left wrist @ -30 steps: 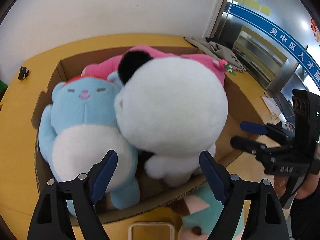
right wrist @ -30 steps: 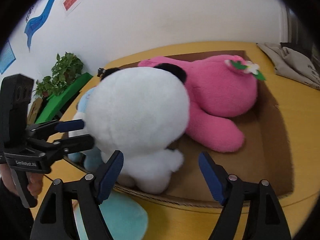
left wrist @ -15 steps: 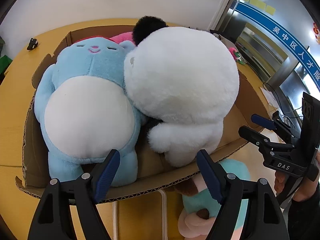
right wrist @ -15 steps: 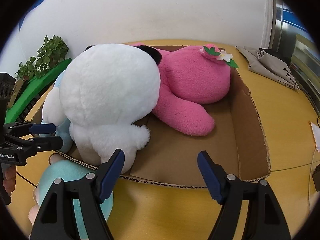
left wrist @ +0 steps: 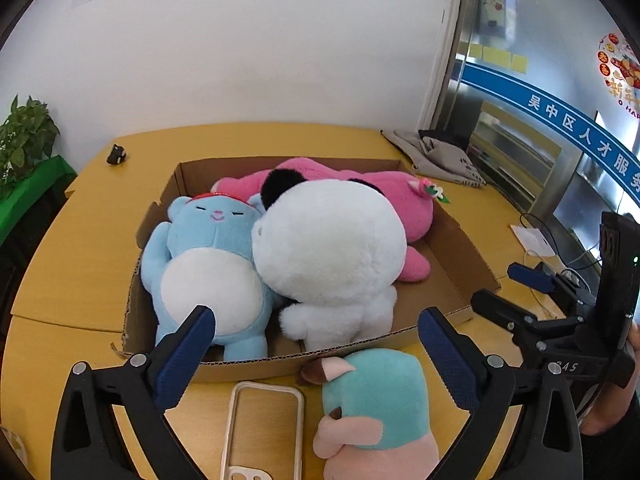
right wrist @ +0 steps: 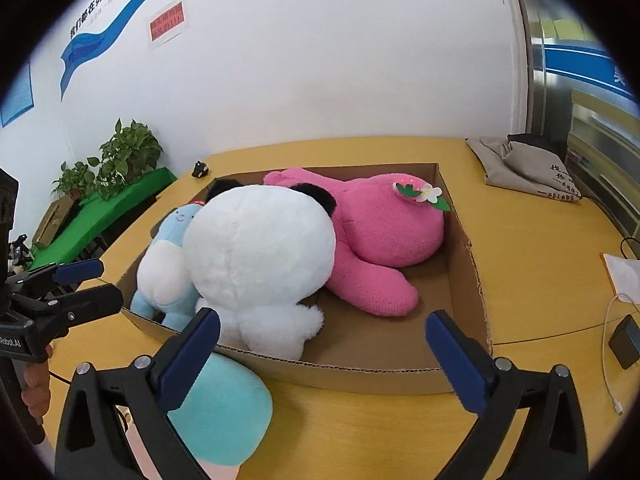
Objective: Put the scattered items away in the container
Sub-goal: 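Raise both tools and move them over the teal-and-pink pig plush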
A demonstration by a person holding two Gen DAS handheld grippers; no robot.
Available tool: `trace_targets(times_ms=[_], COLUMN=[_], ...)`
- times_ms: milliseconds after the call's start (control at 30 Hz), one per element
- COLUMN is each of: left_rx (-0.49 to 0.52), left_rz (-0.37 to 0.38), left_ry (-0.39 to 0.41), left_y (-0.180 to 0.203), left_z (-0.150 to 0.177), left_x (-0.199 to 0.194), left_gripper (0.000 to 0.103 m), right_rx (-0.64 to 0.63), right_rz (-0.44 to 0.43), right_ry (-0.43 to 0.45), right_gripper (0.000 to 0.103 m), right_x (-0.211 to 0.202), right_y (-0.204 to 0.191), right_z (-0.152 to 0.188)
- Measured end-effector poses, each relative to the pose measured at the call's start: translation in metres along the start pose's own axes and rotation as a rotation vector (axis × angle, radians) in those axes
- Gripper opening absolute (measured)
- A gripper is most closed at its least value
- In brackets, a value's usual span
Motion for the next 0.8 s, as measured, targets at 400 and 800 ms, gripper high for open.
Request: trace_targets(times_ms=[400, 800], left_rx=[-0.077, -0.001], left_rz=[-0.074, -0.059], left_ry=[0.030, -0.040], left_y=[0.003, 0.030], left_z=[0.010, 0.027], left_x=[-0.014, -0.002], left_gripper=[0.103, 0.103], right_rx=[0.035, -0.005], right_rz=[0.114, 0.163], right_ry=[-0.010, -0.030], right_gripper=[0.103, 0.103], right_x=[-0.011, -0.015], right_y=[0.011, 0.011], right_z=[0.003, 0.008])
Point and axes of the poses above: each gripper's, at about its wrist camera, not at the fingertips, and x roughly the way its jaws point, y to its right, z to its underside, the point moved 6 cm from there along x, roughly the way its jaws point, and after that the axes turned 5 degrees about -z, right-handed, at the moved point
